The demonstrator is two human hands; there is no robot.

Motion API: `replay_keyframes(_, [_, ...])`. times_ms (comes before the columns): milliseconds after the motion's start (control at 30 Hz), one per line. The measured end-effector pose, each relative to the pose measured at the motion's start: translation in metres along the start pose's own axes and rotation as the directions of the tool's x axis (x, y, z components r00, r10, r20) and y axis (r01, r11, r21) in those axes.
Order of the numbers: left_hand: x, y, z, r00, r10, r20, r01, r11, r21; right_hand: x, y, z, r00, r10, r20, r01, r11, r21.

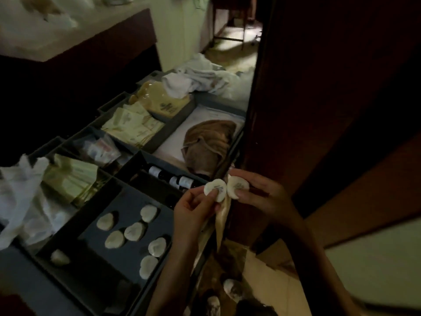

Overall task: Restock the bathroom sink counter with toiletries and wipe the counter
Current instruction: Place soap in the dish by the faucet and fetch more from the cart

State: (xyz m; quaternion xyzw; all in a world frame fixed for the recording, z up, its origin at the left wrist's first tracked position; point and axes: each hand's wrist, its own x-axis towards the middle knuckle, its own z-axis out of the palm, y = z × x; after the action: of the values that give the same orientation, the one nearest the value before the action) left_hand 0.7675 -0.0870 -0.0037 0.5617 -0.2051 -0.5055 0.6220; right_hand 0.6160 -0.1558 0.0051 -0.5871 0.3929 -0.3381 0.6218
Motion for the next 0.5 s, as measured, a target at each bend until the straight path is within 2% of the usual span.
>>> replay_keyframes(167, [-0.016, -0.022, 0.011, 0.974, -0.123, 0.188, 0.116, 0.992, 0.05, -0.067, 0.011, -0.012, 0.977, 0.013, -0.211, -0.003, 0.999, 0.047])
replay_keyframes(267, [-0.027, -0.035, 0.028, 0.927, -0.216, 0.307, 0.188, 0.975, 0.116, -0.105, 0.014, -0.021, 0.942, 0.052, -0.333, -0.02, 0.995, 0.099])
replay_keyframes(367, [-0.044, -0.046, 0.051, 0.89, -0.28, 0.36, 0.235, 0.958, 0.165, -0.139, 0.018, -0.032, 0.881, 0.07, -0.468, -0.007, 0.991, 0.135])
replay_keyframes(500, [-0.075, -0.059, 0.087, 0.82, -0.296, 0.49, 0.223, 0.954, 0.202, -0.185, 0.021, -0.058, 0.745, 0.082, -0.662, 0.016, 0.99, 0.141])
